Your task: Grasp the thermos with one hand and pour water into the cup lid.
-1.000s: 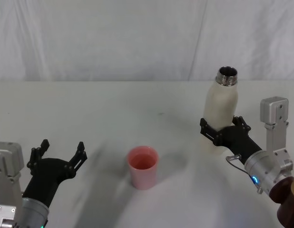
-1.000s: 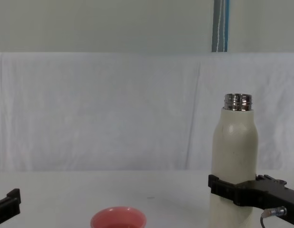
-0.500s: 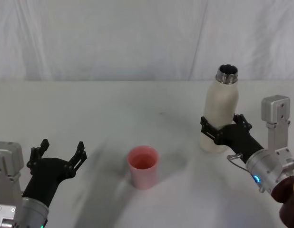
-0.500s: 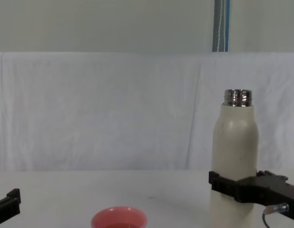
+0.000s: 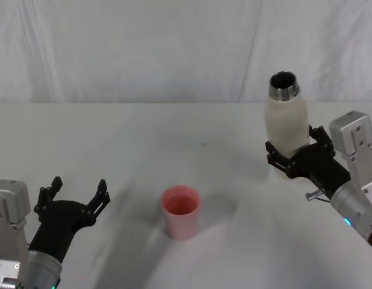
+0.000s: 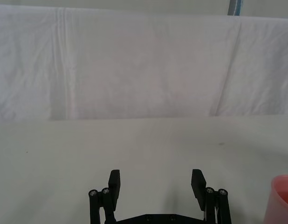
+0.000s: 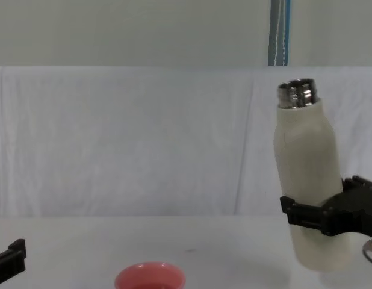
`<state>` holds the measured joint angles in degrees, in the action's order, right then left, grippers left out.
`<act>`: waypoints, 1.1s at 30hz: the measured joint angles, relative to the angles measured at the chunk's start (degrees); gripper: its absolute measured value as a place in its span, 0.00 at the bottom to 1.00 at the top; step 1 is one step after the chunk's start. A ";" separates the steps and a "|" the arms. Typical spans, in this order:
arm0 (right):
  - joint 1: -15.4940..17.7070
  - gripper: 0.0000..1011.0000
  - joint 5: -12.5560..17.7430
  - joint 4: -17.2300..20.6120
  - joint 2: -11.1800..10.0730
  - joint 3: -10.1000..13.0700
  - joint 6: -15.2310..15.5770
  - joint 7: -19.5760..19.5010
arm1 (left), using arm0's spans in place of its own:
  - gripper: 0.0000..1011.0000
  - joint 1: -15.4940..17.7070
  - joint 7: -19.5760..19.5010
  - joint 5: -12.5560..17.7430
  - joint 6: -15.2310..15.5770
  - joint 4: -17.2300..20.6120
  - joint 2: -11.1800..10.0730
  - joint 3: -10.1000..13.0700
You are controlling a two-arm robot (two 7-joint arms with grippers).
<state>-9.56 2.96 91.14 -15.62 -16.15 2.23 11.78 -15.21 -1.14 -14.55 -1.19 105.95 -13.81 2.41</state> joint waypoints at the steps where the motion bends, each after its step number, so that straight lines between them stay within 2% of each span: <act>1: 0.14 0.95 -0.98 0.56 -0.47 -0.16 0.06 -0.03 | 0.99 0.00 0.00 0.00 0.00 0.00 0.00 0.00; 2: 0.38 0.95 -2.81 1.61 -1.27 -0.54 0.14 -0.25 | 0.99 0.00 0.00 0.01 0.00 0.00 0.00 0.00; 6: 1.02 0.95 -7.04 3.80 -2.95 -1.43 0.26 -0.92 | 0.99 0.00 0.00 0.00 0.00 0.00 0.00 0.00; 8: 1.63 0.95 -11.87 5.66 -4.42 -2.50 0.28 -1.94 | 0.99 0.00 0.00 0.00 0.00 0.00 0.00 0.00; 10: 1.75 0.95 -12.80 6.02 -4.69 -2.75 0.26 -2.13 | 0.99 0.00 0.00 0.00 0.00 0.00 0.00 0.00; 13: 2.41 0.95 -17.70 7.34 -5.88 -4.02 0.15 -3.02 | 0.99 0.00 0.00 0.00 0.00 0.00 0.00 0.00; 15: 2.59 0.95 -19.29 7.61 -6.16 -4.46 0.04 -3.22 | 0.99 0.00 0.00 0.00 0.00 0.00 0.00 0.00; 16: 2.74 0.95 -21.14 7.84 -6.49 -5.05 -0.09 -3.47 | 0.99 0.00 0.00 0.00 0.00 0.00 0.00 0.00; 17: 2.83 0.95 -22.97 7.96 -6.78 -5.68 -0.24 -3.67 | 0.99 0.00 0.00 0.00 0.00 0.00 0.00 0.00; 20: 2.85 0.95 -24.69 7.97 -6.98 -6.19 -0.38 -3.94 | 0.99 0.00 0.00 0.00 0.00 0.00 0.00 0.00; 28: 2.13 0.95 -36.32 6.79 -7.84 -10.34 -0.77 -5.74 | 0.99 0.00 0.00 0.00 0.00 0.00 0.00 0.00; 33: 1.58 0.95 -40.91 5.59 -7.85 -11.86 -0.92 -6.49 | 0.99 0.00 0.00 0.00 0.00 0.00 0.00 0.00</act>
<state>-7.98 -37.94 96.73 -23.47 -28.01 1.31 5.29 -15.21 -1.14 -14.55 -1.19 105.95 -13.81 2.41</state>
